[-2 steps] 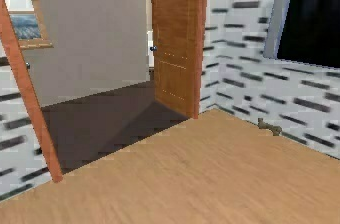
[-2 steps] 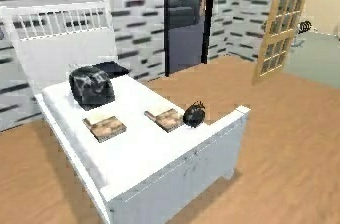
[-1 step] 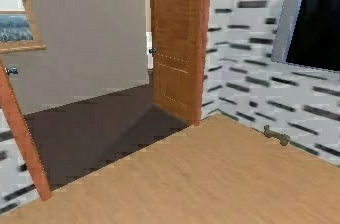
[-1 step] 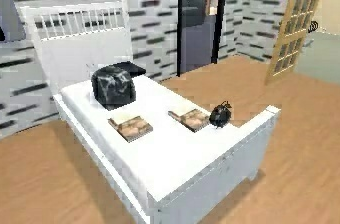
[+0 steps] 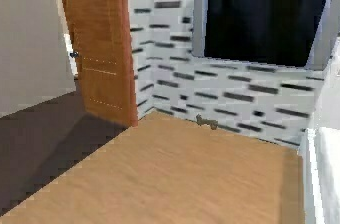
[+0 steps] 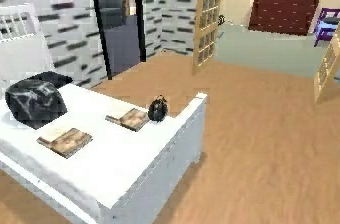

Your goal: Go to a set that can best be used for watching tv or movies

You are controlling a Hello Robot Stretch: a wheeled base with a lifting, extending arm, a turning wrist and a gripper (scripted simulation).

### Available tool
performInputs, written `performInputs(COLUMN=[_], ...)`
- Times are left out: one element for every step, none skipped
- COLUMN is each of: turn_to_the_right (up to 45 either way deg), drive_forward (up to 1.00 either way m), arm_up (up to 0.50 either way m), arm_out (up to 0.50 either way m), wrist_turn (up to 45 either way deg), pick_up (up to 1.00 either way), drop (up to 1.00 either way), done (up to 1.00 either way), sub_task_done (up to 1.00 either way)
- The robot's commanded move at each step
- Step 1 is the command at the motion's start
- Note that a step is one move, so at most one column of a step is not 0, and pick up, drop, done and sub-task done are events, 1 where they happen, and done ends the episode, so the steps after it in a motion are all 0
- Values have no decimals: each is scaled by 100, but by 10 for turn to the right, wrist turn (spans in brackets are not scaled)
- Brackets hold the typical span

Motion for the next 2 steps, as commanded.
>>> performInputs(turn_to_the_right=[0, 300], drive_forward=[35, 0], arm_up=[0, 0], arm_out=[0, 0], wrist_turn=[0, 0], pick_up=[0, 0], drop=[0, 0], done=[0, 0], sub_task_done=[0, 0])
